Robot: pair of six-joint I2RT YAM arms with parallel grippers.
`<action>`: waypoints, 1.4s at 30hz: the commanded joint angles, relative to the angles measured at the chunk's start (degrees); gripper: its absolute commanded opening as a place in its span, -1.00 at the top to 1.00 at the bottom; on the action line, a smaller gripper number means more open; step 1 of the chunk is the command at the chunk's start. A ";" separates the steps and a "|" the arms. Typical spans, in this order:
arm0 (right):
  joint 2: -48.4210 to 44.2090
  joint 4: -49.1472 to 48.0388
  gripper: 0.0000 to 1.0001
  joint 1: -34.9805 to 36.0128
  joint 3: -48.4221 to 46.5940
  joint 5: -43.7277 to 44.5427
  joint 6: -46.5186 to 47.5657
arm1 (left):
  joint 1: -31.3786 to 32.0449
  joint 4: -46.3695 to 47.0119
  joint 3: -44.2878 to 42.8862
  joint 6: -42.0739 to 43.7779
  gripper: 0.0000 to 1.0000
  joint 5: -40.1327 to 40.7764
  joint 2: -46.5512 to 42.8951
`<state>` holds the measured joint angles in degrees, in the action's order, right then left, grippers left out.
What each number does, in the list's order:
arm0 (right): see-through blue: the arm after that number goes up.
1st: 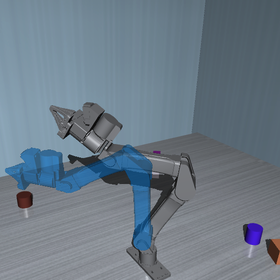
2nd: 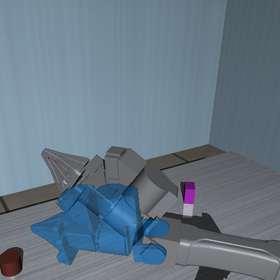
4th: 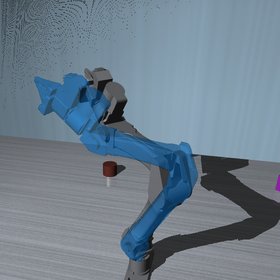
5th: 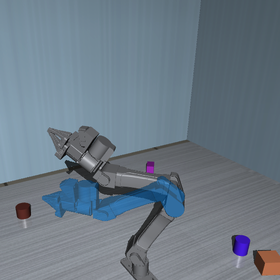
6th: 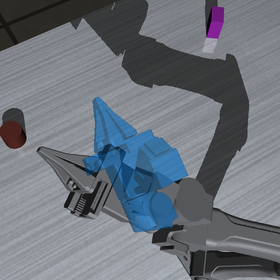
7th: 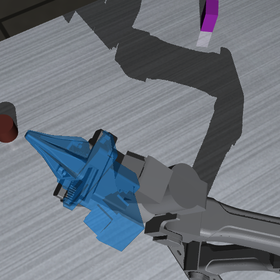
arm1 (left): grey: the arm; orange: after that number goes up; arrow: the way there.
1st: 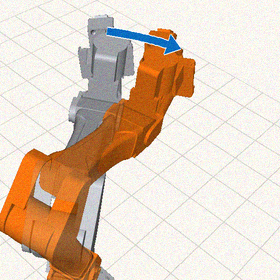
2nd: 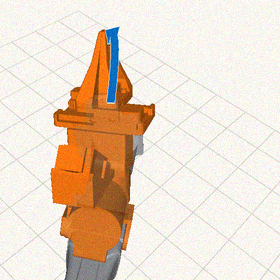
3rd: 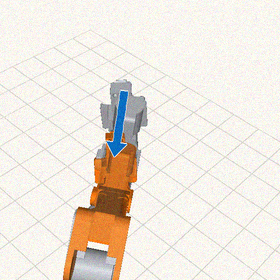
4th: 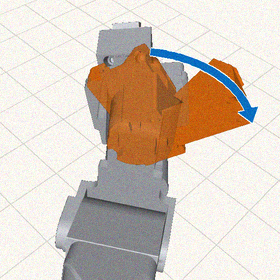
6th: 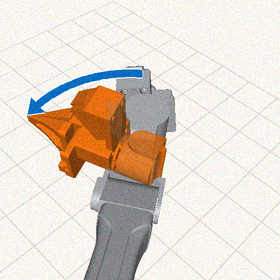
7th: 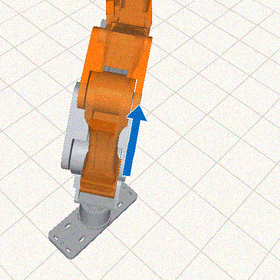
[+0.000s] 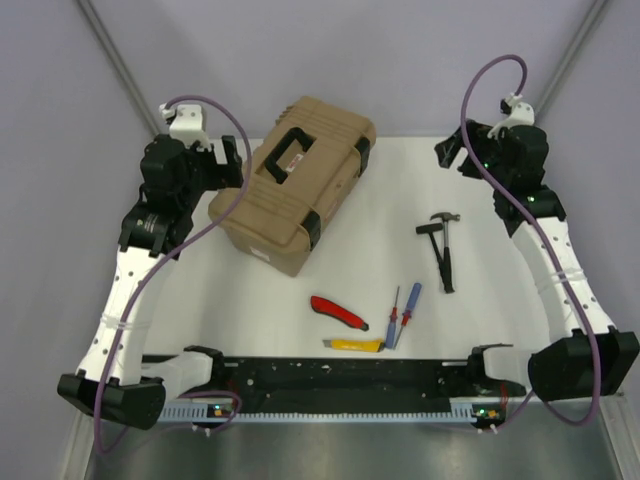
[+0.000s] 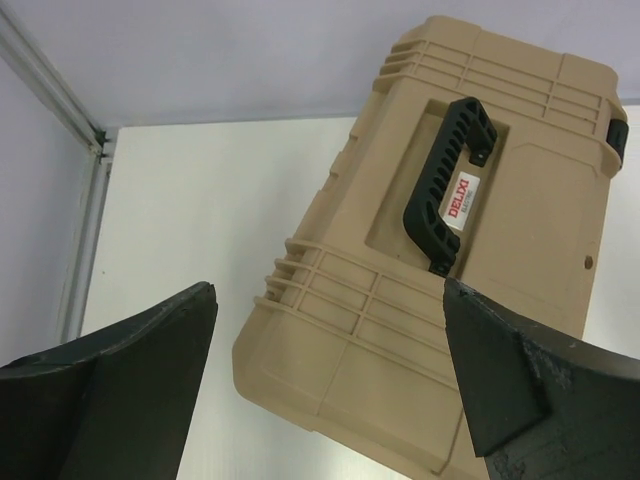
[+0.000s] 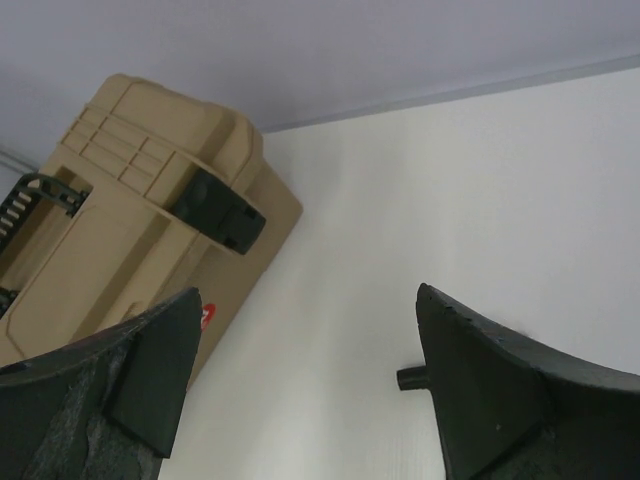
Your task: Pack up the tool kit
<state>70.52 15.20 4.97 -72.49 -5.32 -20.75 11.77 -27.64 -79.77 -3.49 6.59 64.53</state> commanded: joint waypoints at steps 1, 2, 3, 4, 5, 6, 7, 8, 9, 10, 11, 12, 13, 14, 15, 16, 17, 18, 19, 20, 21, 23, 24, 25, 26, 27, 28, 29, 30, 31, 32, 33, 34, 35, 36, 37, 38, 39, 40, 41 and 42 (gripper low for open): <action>2.25 0.00 -0.74 -0.32 -0.81 -11.88 -0.08 | 0.01 -0.84 -0.48 -3.71 -0.96 -1.94 -0.72; 2.77 0.00 -0.74 -0.31 -0.99 -13.91 -0.08 | -0.08 -1.01 0.13 -6.33 -0.97 -0.54 -1.25; 3.21 -0.17 -0.75 -0.23 -1.25 -15.67 0.01 | 0.01 -0.84 0.92 -8.01 -0.97 0.26 -1.95; 3.57 -0.26 -0.75 -0.23 -1.43 -16.90 -0.08 | -0.08 -0.66 1.63 -9.25 -0.96 0.53 -2.74; 3.92 -0.35 -0.75 -0.14 -1.51 -17.78 -0.08 | -0.08 -0.58 2.50 -10.30 -0.96 0.36 -3.62; 4.36 -0.35 -0.76 -0.05 -1.78 -18.84 0.10 | -0.08 -0.57 3.12 -11.01 -0.96 -0.43 -4.49; 4.54 -0.43 -0.77 0.30 -1.78 -19.98 0.36 | -0.08 -0.66 4.00 -11.19 -0.96 -2.61 -5.20; 4.71 -0.70 -0.78 0.74 -1.61 -21.21 0.97 | -0.08 -0.58 5.14 -10.15 -0.96 -6.03 -6.25; 4.89 -1.13 -0.79 1.44 -1.17 -21.48 1.59 | -0.08 0.90 6.89 -7.09 -0.96 -11.02 -7.31; 4.98 -1.66 -0.80 2.49 -0.29 -21.05 2.29 | -0.08 2.05 9.34 -4.62 -0.96 -12.99 -8.36; 5.06 -1.75 -0.80 3.72 0.32 -19.57 3.25 | -0.08 3.11 11.28 -3.29 -0.96 -12.74 -9.07; 5.33 -1.75 -0.81 5.12 0.42 -18.85 4.13 | -0.08 3.46 12.52 -3.46 -0.96 -9.52 -9.33; 5.50 -1.58 -0.82 6.44 0.51 -18.93 4.58 | -0.08 3.21 13.05 -3.89 -0.96 -7.14 -9.08; 5.59 -1.49 -0.82 7.24 0.42 -19.02 4.49 | -0.08 1.99 12.80 -3.90 -0.96 -4.25 -8.55; 5.42 -1.58 -0.83 8.46 0.59 -18.94 4.32 | -0.08 0.93 12.19 -4.68 -0.96 -2.30 -7.68; 5.33 -2.01 -0.82 9.43 1.12 -18.76 3.71 | -0.08 0.05 11.40 -4.95 -0.96 -1.15 -6.54; 5.15 -2.63 -0.83 10.66 1.82 -18.67 3.01 | -0.08 -0.57 10.95 -4.95 -0.96 -0.62 -5.48; 4.98 -3.50 -0.84 11.98 2.87 -18.67 1.96 | -0.08 -0.84 10.43 -4.95 -0.96 -0.44 -4.43; 4.80 -4.82 -0.84 13.21 3.92 -18.67 0.47 | -0.08 -0.58 10.25 -5.13 -0.96 0.17 -3.72; 4.63 -6.14 -0.84 14.87 5.15 -18.67 -0.94 | -0.43 0.03 10.33 -5.13 -0.96 0.44 -3.02; 4.63 -7.54 -0.84 16.37 6.03 -18.32 -2.87 | -0.95 0.65 10.07 -5.48 -0.96 0.09 -2.23; 5.15 -10.18 -0.85 20.15 7.18 -17.88 -7.17 | -2.53 0.04 8.67 -7.14 -0.96 -2.01 -0.73; 5.76 -12.54 -0.85 21.47 7.71 -17.97 -8.85 | -2.98 0.21 8.66 -7.84 -0.96 -2.89 -0.20; 6.46 -14.74 -0.85 22.70 7.97 -17.53 -10.43 | -3.50 0.65 9.10 -8.81 -0.96 -3.77 0.33; 7.43 -17.29 -0.85 23.76 7.98 -17.62 -12.10 | -4.20 1.53 9.71 -9.60 -0.96 -5.17 0.68; 8.66 -19.14 -0.85 24.46 7.72 -17.79 -13.42 | -4.91 2.40 10.41 -10.57 -0.96 -8.14 1.03; 9.63 -20.55 -0.85 25.17 7.63 -17.79 -14.31 | -6.05 3.02 10.86 -11.71 -0.96 -10.00 1.47; 10.42 -21.95 -0.85 25.70 7.54 -18.05 -15.01 | -7.01 3.72 11.12 -12.94 -0.96 -11.84 2.00; 11.21 -23.45 -0.83 26.14 7.54 -18.67 -15.45 | -8.07 4.25 11.12 -14.08 -0.96 -15.69 2.70; 12.09 -23.81 -0.82 26.31 7.19 -19.19 -15.98 | -9.12 4.78 11.04 -15.05 -0.96 -18.95 3.75; 12.97 -23.99 -0.80 26.32 7.10 -19.37 -16.68 | -9.83 5.40 10.86 -15.93 -0.96 -21.85 4.80; 13.84 -24.51 -0.80 26.40 7.36 -19.55 -17.04 | -10.27 5.66 10.60 -16.29 -0.96 -23.97 6.12; 14.38 -25.21 -0.79 26.32 7.71 -19.81 -17.21 | -10.36 6.19 10.77 -16.38 -0.96 -24.95 7.26; 14.99 -26.35 -0.79 26.40 8.24 -19.81 -17.48 | -10.54 6.63 11.12 -16.29 -0.96 -25.31 8.06; 15.61 -27.32 -0.79 26.32 8.76 -19.64 -17.48 | -10.71 7.33 11.82 -16.20 -0.96 -25.40 8.94; 16.22 -28.03 -0.78 26.32 8.94 -19.12 -17.48 | -10.98 7.94 12.52 -16.29 -0.96 -25.22 9.38; 16.92 -27.77 -0.78 26.32 8.77 -18.42 -17.74 | -11.15 7.43 13.05 -17.07 -0.96 -24.61 9.73; 17.45 -27.60 -0.78 26.32 8.51 -18.06 -18.00 | -11.33 6.81 13.14 -17.08 -0.96 -25.04 10.08; 18.07 -27.94 -0.77 26.32 8.33 -18.32 -18.01 | -11.42 6.11 13.15 -16.47 -0.96 -25.92 10.26; 18.59 -28.90 -0.77 26.32 8.68 -18.67 -18.35 | -11.33 6.02 13.93 -15.86 -0.96 -26.45 10.18; 19.38 -30.13 -0.75 26.32 8.94 -18.93 -18.71 | -11.42 6.02 14.98 -15.59 -0.96 -26.19 9.83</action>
<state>88.05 -8.32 31.03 -64.12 -23.92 -37.80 0.19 -21.67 -67.55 -18.35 -14.59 74.43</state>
